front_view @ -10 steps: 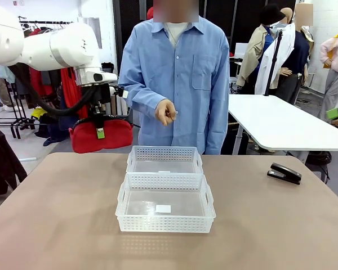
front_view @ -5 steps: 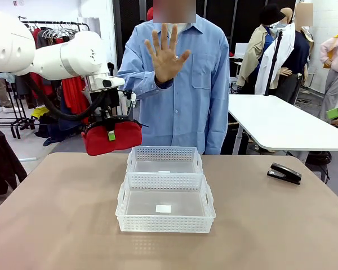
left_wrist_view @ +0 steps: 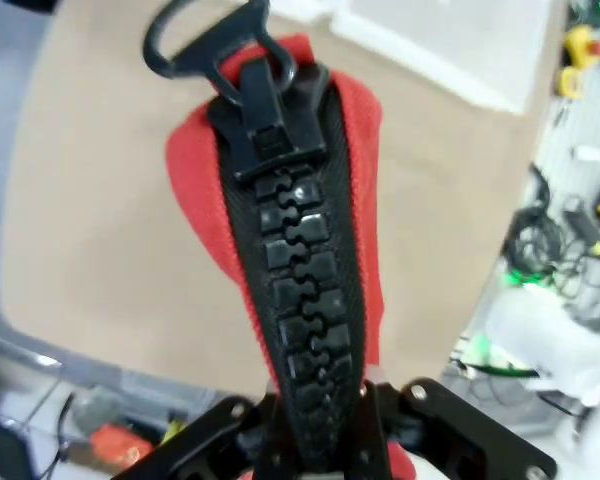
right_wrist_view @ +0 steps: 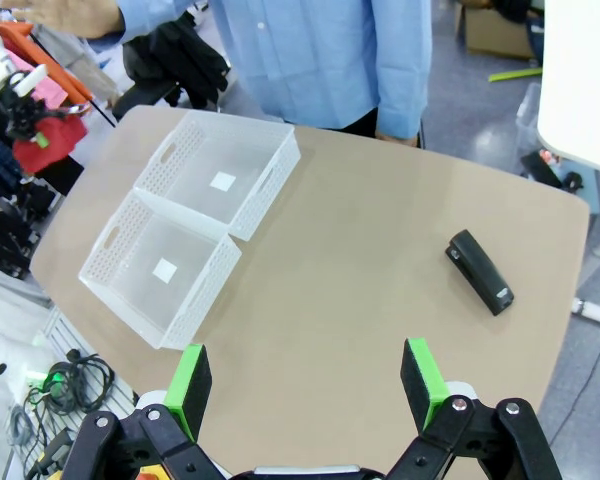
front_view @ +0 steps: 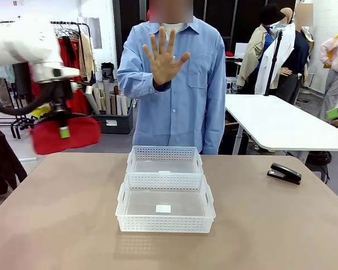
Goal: Distribute items into two baskets.
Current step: Move the picked Pencil pouch towards the Organizing basket indicated by the person, stopping as directed, then place the picked Pencil pouch into the Organizing basket as instructed by the person.
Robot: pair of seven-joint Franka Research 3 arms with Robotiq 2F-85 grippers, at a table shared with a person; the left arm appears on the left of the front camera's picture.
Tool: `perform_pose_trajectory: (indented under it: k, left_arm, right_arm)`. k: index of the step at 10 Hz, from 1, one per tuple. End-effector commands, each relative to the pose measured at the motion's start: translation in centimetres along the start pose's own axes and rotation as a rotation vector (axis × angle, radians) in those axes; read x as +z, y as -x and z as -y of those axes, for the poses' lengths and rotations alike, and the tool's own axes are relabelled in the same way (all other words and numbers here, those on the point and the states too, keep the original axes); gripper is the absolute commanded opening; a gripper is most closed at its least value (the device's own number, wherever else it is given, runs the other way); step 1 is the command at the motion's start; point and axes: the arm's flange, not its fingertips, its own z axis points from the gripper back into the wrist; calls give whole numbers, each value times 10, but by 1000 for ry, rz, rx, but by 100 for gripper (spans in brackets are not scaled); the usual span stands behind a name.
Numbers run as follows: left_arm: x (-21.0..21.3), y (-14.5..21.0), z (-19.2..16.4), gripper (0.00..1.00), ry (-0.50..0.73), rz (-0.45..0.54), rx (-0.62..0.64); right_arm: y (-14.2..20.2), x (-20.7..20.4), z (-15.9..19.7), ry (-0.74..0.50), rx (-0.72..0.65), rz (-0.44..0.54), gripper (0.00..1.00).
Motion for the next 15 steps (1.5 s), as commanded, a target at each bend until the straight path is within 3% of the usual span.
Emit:
perform_pose_trajectory:
  k: [1,15]
  left_arm:
    - [-7,25,27,0,-16,54,-61]
    - [5,35,24,0,1,23,-36]
  right_arm:
    - [-1,1,0,-12,3,13,100]
    - [-1,1,0,-12,3,13,100]
